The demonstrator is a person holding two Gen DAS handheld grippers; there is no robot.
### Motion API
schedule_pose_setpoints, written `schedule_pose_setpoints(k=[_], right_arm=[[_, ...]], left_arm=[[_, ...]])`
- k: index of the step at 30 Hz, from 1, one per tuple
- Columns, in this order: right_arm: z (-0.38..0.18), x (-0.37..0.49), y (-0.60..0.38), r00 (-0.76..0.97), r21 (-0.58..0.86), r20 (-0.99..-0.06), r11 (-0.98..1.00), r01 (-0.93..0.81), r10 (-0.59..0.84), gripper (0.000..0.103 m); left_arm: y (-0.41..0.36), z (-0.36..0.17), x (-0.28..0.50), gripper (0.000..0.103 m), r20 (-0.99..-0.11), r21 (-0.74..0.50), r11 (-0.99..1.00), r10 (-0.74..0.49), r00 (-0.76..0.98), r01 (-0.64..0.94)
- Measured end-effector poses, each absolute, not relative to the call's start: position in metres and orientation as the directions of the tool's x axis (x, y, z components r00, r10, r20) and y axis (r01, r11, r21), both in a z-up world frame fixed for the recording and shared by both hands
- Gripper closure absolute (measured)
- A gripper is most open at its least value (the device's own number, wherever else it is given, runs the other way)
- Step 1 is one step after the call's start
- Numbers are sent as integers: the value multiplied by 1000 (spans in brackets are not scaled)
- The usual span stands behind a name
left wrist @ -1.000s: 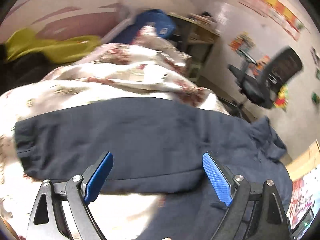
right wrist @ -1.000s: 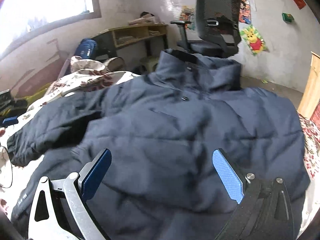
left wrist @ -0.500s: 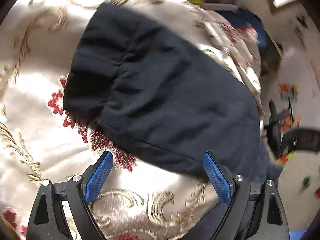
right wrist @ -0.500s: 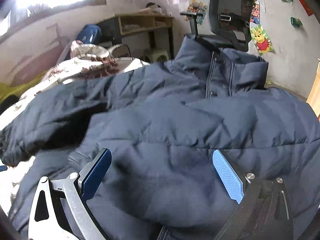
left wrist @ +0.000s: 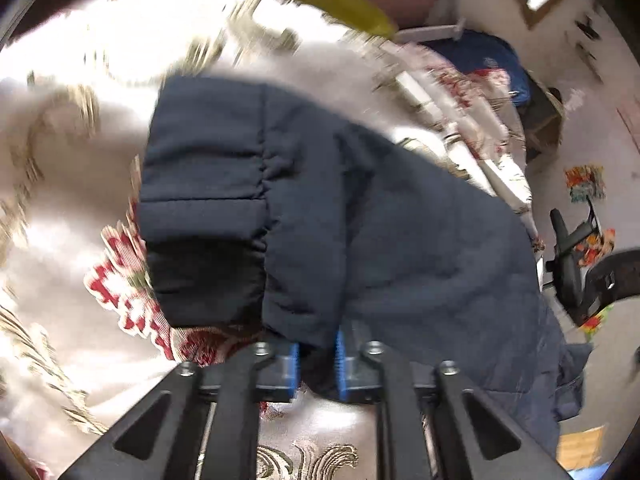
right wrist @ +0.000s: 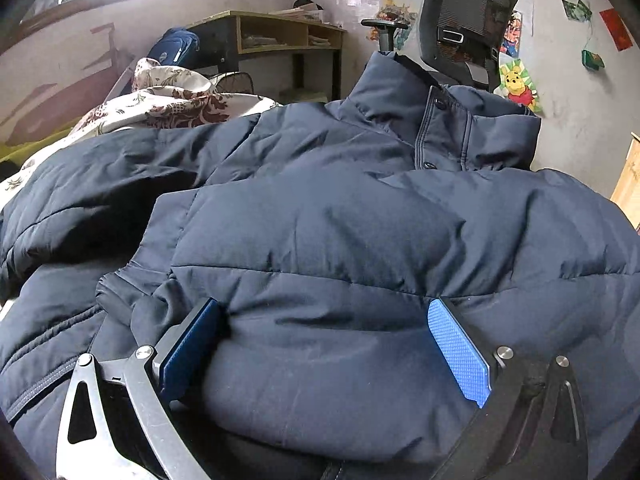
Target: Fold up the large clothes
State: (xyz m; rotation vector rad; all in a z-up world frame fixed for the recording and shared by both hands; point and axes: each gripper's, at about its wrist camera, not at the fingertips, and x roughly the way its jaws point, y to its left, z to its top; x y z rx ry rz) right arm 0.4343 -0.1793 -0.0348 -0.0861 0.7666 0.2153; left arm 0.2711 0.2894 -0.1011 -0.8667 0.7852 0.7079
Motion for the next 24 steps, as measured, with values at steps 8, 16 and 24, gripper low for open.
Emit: schedule_pose_setpoints(k=[8,16,24], right_arm=[[-2,420,-232,740,271,-596,945,-183,313,1],[33,405,-304,813,338,-524,938,-74,253,1],[51,390,-370,855,357,-489,934,14,174,1]], left_arm=[[225,21,286,95,-599,-188,703,471,648,-686],[122,109,316,95,-433,-184,904,278,858,-386],[-5,107,341,95,-423,-93,994,13,906,-57]])
